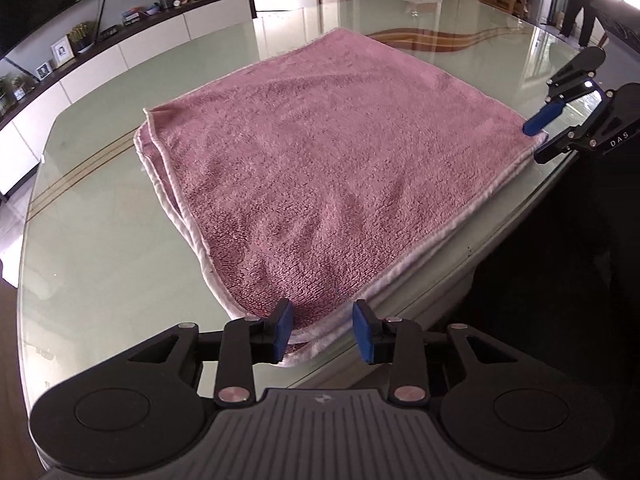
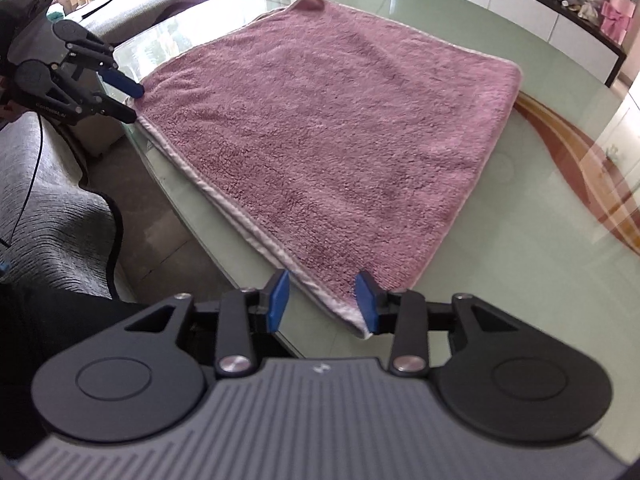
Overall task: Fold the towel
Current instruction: 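Open both grippers and release the twice-folded towel, then close both grippers on the corners of the folded towel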
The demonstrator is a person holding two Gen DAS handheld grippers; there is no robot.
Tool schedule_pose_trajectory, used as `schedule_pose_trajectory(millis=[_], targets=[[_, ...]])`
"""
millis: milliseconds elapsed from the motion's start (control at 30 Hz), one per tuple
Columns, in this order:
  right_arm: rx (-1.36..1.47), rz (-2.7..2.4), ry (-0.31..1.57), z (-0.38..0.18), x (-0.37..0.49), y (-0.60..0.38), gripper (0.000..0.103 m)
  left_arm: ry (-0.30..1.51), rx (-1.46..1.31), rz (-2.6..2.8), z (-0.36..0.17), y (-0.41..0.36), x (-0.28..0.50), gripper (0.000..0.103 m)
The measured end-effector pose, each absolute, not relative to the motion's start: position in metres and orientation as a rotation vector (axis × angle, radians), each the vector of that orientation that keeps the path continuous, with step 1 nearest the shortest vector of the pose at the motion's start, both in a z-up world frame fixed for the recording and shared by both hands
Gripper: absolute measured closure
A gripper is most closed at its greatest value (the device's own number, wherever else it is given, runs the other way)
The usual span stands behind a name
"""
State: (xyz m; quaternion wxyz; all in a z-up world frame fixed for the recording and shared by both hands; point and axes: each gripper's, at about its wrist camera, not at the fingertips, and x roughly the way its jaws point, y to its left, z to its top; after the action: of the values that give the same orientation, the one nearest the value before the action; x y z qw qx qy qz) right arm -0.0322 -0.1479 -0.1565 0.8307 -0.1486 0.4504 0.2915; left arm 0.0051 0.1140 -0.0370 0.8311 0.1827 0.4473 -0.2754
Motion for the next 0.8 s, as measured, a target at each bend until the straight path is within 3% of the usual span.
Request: schedule_pose_trajectory(millis=[300, 800], targets=[[-0.333, 0.656, 0.965, -0.1585, -0.0303, -0.1451, 0.050, 0.964, 0.438, -0.635, -0.0383, 0.1103, 0.0075, 0.056], [-0.347, 0.665, 0.973, -0.1590, -0.0297, -0.1436, 0.050, 0.974, 0.450, -0.649, -0.0373, 0.1092, 0.0104, 0.055]])
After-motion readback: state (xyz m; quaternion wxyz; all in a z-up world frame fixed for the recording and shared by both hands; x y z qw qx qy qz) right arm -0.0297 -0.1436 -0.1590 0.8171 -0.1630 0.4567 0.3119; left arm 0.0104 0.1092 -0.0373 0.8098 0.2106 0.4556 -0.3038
